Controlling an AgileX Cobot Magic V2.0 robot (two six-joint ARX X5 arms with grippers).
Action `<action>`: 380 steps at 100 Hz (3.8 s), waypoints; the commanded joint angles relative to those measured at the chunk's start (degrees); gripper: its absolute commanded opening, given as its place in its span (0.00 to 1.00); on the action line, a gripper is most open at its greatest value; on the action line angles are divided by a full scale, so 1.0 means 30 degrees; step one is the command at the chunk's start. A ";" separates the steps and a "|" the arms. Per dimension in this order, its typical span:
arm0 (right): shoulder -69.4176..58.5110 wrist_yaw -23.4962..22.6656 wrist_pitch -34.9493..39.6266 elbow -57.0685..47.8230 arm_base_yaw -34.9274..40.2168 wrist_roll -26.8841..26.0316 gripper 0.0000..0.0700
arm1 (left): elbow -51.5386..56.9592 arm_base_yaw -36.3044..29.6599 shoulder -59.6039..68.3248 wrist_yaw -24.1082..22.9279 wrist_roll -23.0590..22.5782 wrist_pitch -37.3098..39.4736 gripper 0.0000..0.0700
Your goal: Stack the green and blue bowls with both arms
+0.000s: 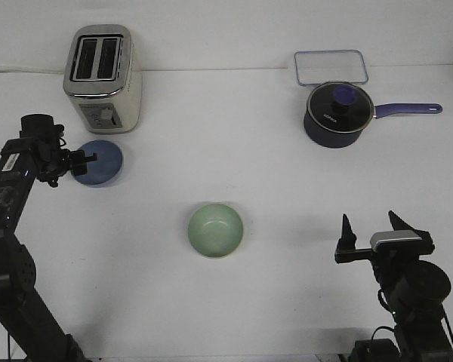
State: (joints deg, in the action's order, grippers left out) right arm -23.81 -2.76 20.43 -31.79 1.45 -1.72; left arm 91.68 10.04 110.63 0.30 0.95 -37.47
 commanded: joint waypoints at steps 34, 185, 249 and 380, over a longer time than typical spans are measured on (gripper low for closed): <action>-0.0058 0.0073 -0.0233 -0.0255 0.0015 0.0000 0.94 | 0.0466 0.0044 -0.0029 0.1792 0.0204 -0.0131 0.01; -0.0058 0.0066 -0.0248 -0.0255 0.0015 0.0000 0.94 | 0.0459 -1.2524 -0.3497 0.4131 0.0335 -0.4940 0.01; -0.0058 0.0066 -0.0306 -0.0262 0.0015 0.0000 0.94 | 0.0452 -1.3857 -0.2514 0.4437 -0.0022 -0.5020 0.19; -0.0058 0.0066 -0.0291 -0.0262 0.0015 0.0007 0.94 | -0.9755 -0.5712 -2.0604 0.1239 0.0685 0.3920 0.27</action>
State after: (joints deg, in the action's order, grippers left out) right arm -23.81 -2.76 20.25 -31.79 1.45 -1.72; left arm 67.48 -7.22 52.82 4.34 1.76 -29.30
